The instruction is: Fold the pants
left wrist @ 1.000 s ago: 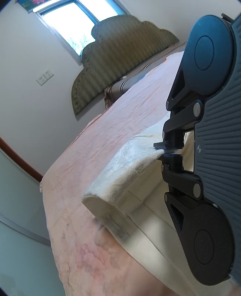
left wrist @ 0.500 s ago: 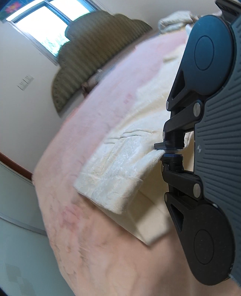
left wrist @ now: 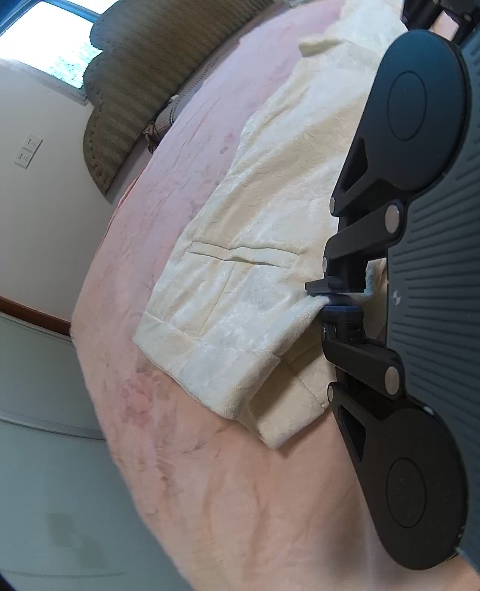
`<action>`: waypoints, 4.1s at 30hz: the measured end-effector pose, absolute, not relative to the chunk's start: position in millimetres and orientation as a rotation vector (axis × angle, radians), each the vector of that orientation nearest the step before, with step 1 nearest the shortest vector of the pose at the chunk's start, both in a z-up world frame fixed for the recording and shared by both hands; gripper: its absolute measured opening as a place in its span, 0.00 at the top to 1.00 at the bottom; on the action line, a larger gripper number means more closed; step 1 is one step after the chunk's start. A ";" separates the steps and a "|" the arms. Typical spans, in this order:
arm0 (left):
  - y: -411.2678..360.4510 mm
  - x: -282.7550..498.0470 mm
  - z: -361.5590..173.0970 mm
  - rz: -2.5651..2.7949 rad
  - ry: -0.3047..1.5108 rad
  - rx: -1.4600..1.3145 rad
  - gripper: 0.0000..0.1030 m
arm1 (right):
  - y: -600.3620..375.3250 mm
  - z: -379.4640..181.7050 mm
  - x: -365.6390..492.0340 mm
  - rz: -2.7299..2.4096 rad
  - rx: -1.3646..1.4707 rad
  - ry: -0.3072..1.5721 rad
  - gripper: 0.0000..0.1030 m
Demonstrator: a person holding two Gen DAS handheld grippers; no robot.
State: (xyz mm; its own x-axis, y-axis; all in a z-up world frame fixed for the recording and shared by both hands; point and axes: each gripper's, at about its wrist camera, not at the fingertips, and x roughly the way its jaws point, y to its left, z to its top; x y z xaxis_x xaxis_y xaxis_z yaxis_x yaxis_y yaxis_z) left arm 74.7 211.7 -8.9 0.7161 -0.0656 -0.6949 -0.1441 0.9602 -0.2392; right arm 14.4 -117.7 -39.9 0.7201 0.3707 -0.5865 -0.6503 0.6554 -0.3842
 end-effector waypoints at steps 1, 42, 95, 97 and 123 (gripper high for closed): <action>209.8 73.0 -7.7 0.054 0.772 -0.262 0.87 | -117.8 -39.3 12.4 0.593 -0.622 0.483 0.89; -51.3 83.6 -57.9 -0.226 0.565 0.309 0.23 | -500.7 -50.6 69.7 -0.034 1.141 0.413 0.05; -161.3 30.3 -53.9 -0.608 0.436 0.530 0.16 | -524.3 -77.2 164.7 -0.070 0.960 0.537 0.84; -163.8 27.5 -53.9 -0.609 0.412 0.545 0.16 | -524.5 -76.4 156.5 -0.041 0.970 0.499 0.91; -172.4 47.1 -35.3 -0.607 0.411 0.412 0.93 | -533.0 40.5 40.9 0.101 1.029 0.110 0.91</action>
State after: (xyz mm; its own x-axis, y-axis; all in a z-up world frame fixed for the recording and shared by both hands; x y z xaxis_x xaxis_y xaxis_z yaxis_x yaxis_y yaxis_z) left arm 47.1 -172.4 -35.3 0.7469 -0.4578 -0.4822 0.6174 0.7467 0.2474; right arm 40.9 -533.0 40.5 0.9898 0.1355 -0.0434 -0.0324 0.5116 0.8586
